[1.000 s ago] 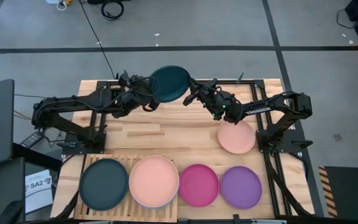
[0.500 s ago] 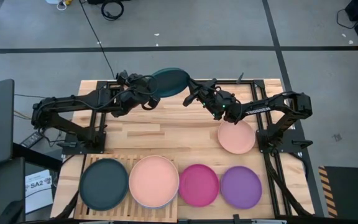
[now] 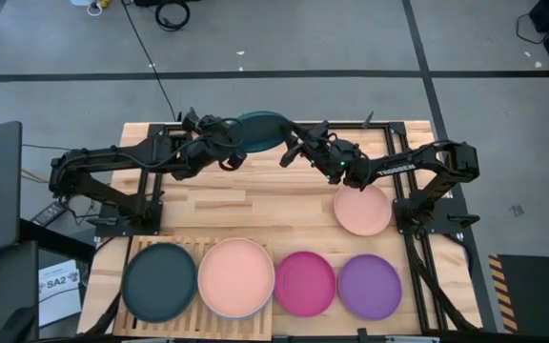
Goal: Place and stack plates onto a shelf
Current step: Stack the dark green plate on top of the dark green plate on the shelf
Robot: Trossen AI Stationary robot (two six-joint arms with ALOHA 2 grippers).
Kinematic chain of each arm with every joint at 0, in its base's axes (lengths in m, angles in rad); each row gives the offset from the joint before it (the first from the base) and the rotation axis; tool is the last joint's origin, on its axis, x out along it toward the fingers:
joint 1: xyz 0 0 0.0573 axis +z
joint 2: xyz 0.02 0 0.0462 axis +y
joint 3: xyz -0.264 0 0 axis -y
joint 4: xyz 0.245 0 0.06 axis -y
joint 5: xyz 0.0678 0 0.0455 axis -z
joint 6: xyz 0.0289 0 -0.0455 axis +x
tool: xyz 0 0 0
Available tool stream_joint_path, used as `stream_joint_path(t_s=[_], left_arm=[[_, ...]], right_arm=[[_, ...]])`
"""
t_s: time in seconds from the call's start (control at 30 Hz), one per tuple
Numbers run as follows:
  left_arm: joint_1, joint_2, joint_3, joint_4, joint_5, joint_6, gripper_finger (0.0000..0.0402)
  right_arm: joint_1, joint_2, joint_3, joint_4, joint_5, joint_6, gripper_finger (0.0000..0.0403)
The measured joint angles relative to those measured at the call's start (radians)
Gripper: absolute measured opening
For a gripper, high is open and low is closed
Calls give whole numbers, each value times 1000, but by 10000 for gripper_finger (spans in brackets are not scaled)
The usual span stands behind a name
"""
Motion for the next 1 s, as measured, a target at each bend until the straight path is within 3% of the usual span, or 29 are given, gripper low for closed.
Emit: stream_joint_path(t_s=[0.27, 0.57, 0.73, 1.0], left_arm=[[0, 0, 0, 8, 14, -8, 24], [0, -1, 0, -4, 13, -11, 24], [-1, -2, 0, -9, 17, -10, 24], [0, -2, 1, -16, 8, -12, 25]], right_arm=[[0, 0, 0, -14, -26, 1, 206], [23, -9, 0, -42, -18, -15, 227], [43, -61, 0, -189, -16, -41, 225], [49, -196, 0, -562, -18, -26, 225]])
